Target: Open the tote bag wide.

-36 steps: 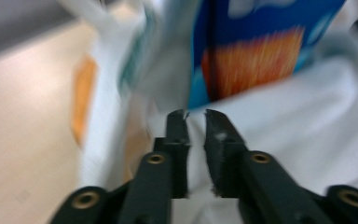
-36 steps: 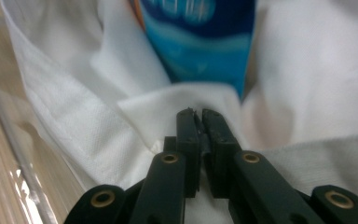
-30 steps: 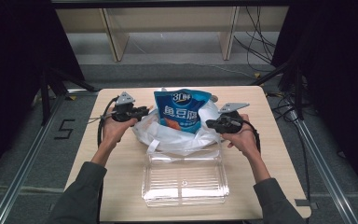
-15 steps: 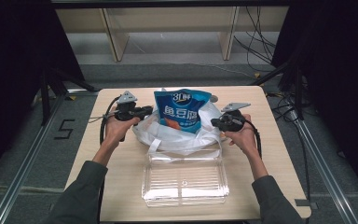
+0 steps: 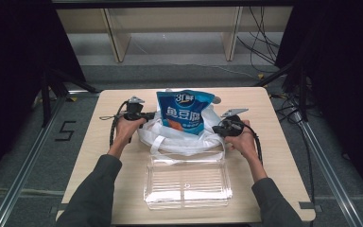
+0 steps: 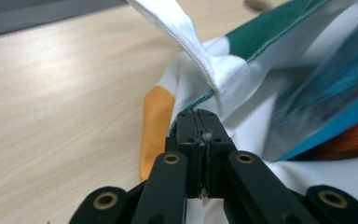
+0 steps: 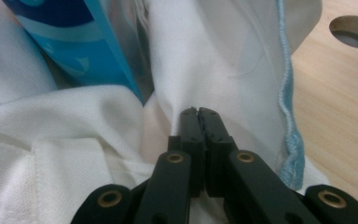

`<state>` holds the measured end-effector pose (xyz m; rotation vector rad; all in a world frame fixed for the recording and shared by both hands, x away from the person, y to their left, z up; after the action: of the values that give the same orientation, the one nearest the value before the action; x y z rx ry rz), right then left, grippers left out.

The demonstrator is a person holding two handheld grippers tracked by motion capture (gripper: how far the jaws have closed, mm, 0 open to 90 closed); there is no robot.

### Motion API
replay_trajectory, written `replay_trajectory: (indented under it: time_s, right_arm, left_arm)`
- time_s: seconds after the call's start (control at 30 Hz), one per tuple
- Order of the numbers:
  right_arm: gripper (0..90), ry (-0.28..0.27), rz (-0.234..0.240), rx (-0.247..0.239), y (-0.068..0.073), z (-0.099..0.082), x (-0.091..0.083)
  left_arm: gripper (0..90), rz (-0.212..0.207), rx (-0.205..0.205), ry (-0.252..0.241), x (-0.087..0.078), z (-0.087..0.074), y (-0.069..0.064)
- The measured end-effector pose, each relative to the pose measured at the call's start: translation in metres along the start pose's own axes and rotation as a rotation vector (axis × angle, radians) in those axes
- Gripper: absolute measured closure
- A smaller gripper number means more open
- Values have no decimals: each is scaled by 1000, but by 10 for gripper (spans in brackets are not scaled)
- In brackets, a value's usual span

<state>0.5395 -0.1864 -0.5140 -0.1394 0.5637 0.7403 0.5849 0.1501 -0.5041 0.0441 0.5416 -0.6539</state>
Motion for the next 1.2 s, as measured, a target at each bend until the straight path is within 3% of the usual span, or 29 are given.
replay_trajectory:
  time_s: [0.07,0.13,0.17,0.2,0.23,0.33,0.4,0.43,0.47,0.57,0.7,0.87,0.93,1.0,1.2]
  right_arm:
    - [897,12,0,-3,0,0,0]
    - [898,19,-5,-12,0,-1,0]
    - [900,40,-6,-29,0,-2,-1]
    - [900,26,-10,-15,1,-3,1]
    - [900,29,-22,-38,0,-4,3]
    - [899,16,-18,-20,-1,-4,3]
    - [885,32,4,4,-1,-1,-3]
    - [873,-16,1,10,-1,1,-2]
    - [857,18,10,19,-1,3,-7]
    - [825,-16,19,13,0,12,-16]
    - [798,-52,18,-5,3,22,-27]
    - [730,-70,13,-21,11,29,-36]
    - [699,-63,21,-29,13,31,-39]
    - [655,-65,20,-28,16,34,-41]
    - [553,-71,17,-24,25,38,-43]
  left_arm:
    - [892,-14,4,27,8,-7,-1]
    - [893,16,25,54,15,-14,-1]
    - [893,16,22,53,15,-15,-1]
    - [893,15,18,49,15,-14,-1]
    - [893,13,21,51,13,-14,-1]
    - [885,2,5,18,7,-10,-4]
    - [858,-6,8,-19,-1,-3,-8]
    - [842,-15,3,-37,-5,0,-11]
    - [829,-25,-3,-58,-9,4,-14]
    - [802,-46,-3,-119,-24,15,-23]
    - [782,-110,19,-116,-43,20,-39]
    - [694,-137,25,-123,-65,18,-51]
    - [641,-157,4,-125,-73,14,-54]
    - [605,-161,25,-119,-80,8,-57]
    - [487,-175,17,-109,-100,-10,-65]
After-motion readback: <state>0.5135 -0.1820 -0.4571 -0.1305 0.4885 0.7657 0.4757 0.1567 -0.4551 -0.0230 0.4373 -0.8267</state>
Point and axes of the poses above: each handheld gripper's, and its own axes: x roughly forward along the jaws, z roughly out of its top, y roughly to its left, the point moved 4 cm from there along x, roughly forward along the jaws, and after that the axes turned 8 degrees about -y, right-handed, at the moved point
